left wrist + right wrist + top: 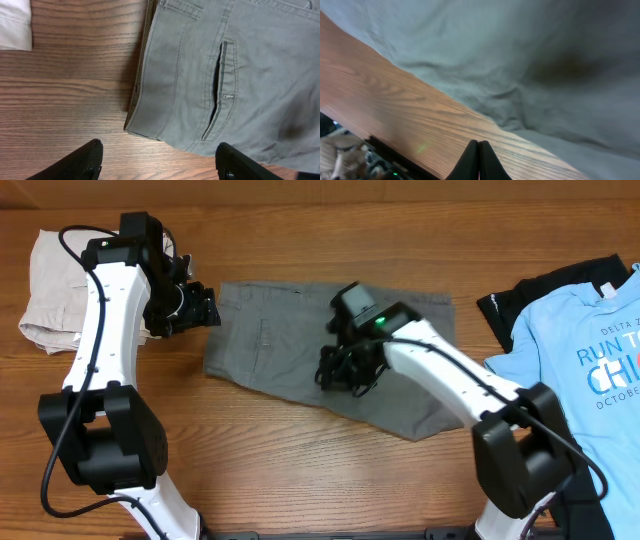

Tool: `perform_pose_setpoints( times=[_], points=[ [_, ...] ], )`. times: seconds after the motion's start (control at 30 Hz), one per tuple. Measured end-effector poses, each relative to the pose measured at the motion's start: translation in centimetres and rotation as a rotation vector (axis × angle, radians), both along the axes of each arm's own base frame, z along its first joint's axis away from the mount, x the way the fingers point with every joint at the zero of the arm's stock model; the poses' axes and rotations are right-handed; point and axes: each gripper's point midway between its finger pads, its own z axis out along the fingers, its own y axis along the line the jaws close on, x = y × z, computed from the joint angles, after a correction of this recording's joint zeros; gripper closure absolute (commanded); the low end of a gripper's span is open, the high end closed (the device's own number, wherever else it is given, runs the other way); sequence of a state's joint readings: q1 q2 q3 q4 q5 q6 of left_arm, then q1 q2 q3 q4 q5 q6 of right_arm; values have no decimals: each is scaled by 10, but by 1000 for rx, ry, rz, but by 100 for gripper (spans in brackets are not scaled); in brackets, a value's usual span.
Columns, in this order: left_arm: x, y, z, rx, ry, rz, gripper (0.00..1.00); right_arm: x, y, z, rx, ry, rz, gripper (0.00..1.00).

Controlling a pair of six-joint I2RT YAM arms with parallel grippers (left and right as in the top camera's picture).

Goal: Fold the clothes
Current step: 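Grasp the shorts' left end with the left gripper and center with the right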

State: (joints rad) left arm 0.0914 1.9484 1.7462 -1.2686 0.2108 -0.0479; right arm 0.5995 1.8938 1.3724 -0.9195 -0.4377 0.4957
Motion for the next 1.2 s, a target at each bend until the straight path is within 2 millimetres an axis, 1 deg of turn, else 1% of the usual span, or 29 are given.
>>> perform_pose_setpoints(
  times=[0.07, 0.13, 0.2, 0.27, 0.43, 0.5, 0.63, 0.73, 0.77, 0.8, 0.87, 0.9, 0.97, 1.03, 1.1, 1.17, 1.2],
  points=[
    [0, 0, -2, 0, 5, 0, 25, -9, 1, -11, -37, 17, -8, 96],
    [0, 0, -1, 0, 4, 0, 25, -12, 0, -19, -61, 21, -17, 96],
    [0, 0, -1, -3, 4, 0, 25, -5, -1, -37, -68, -13, -45, 96],
    [0, -1, -1, -4, 4, 0, 25, 0, 1, -48, -52, -43, -68, 96],
    [0, -1, -1, -4, 3, 0, 25, -2, -2, -68, -39, -47, -127, 96],
    [0, -1, -1, -4, 3, 0, 25, -6, -3, -71, -37, -28, -141, 96],
    [2, -1, -1, -6, -4, -1, 23, -8, -3, -70, -29, -14, -146, 96],
    [4, -1, -1, -6, -15, 0, 15, -13, -5, -68, -17, 14, -122, 95],
    [5, -1, -1, -5, -17, -2, 10, -14, -5, -66, -11, 24, -115, 92],
    [5, -1, -1, -5, -19, -2, 7, -12, -5, -62, 3, 23, -106, 90],
    [6, -1, -1, -5, -21, -4, 5, -9, -7, -45, 29, 40, -97, 86],
    [6, -1, -1, -5, -22, -4, 5, -4, -7, -30, 50, 34, -97, 83],
    [8, 0, 0, -4, -32, -4, 6, 9, -8, 11, 104, -18, -97, 77],
    [17, 0, 1, -1, -67, -4, 7, 18, -7, 46, 156, -89, -88, 74],
    [23, 1, 1, 1, -92, -4, 7, 22, -6, 70, 193, -143, -76, 73],
    [27, -2, 0, 2, -104, -11, 7, 23, -6, 85, 214, -180, -67, 73],
    [27, -4, -1, 2, -102, -16, 7, 22, -6, 86, 215, -182, -65, 73]
  ],
)
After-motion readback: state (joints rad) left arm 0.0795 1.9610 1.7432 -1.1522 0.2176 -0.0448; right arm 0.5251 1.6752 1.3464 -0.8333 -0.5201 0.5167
